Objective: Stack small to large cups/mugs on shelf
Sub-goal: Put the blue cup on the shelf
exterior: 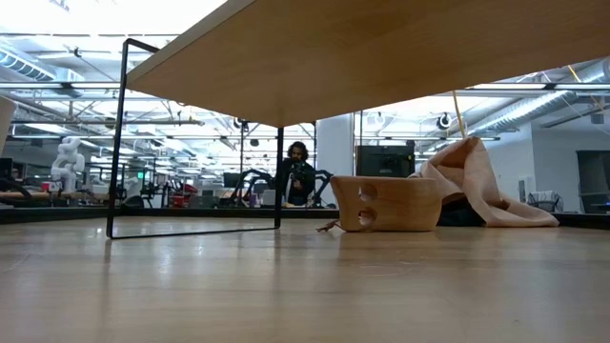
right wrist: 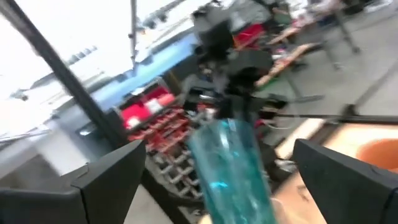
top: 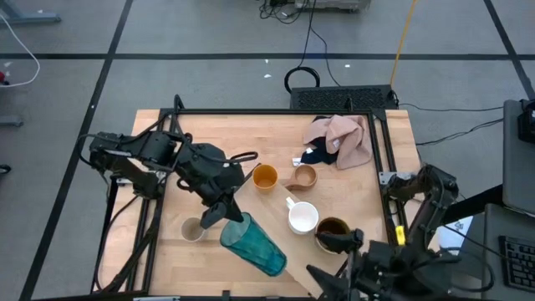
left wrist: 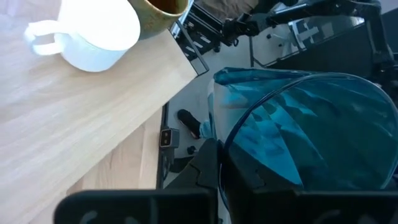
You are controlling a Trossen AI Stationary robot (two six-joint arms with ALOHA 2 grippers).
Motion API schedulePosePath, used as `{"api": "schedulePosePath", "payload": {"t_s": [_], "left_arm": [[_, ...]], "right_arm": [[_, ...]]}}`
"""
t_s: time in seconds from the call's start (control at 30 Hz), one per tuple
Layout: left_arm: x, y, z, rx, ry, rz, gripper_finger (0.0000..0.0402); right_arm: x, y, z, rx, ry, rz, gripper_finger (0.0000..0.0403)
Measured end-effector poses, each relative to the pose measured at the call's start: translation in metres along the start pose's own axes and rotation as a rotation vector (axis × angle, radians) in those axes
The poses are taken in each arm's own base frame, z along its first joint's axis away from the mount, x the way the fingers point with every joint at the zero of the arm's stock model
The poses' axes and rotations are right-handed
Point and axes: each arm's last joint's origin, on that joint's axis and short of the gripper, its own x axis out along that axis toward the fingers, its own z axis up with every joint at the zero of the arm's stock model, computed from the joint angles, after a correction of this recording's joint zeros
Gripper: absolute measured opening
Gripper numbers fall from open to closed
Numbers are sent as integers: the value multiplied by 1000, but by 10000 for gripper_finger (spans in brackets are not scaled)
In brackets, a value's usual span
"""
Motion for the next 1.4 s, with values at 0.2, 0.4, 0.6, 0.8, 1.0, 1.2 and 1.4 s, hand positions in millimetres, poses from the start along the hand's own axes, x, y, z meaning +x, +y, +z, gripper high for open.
{"api": "schedulePosePath", "payload": {"t_s": [0.2,0.4,0.6,0.8,1.0,1.2,1.4], "left_arm": [[-1,-2,4,7,-21,-46,17],[1,-6,2,12,-5,-77,13],[5,-11,-3,23,6,-70,7],[15,-10,-3,1,37,-74,19],[22,-10,-3,5,61,-76,6],[24,-10,-3,6,68,-81,19],[24,-13,1,28,24,-104,9]], "right_arm": [[34,-16,-22,41,234,193,397],[66,-44,-41,35,497,169,396],[75,-43,-34,68,529,241,394],[92,-50,-35,119,638,307,393],[103,-54,-33,155,714,362,393],[108,-57,-32,173,740,377,393],[111,-58,-31,179,736,374,393]]}}
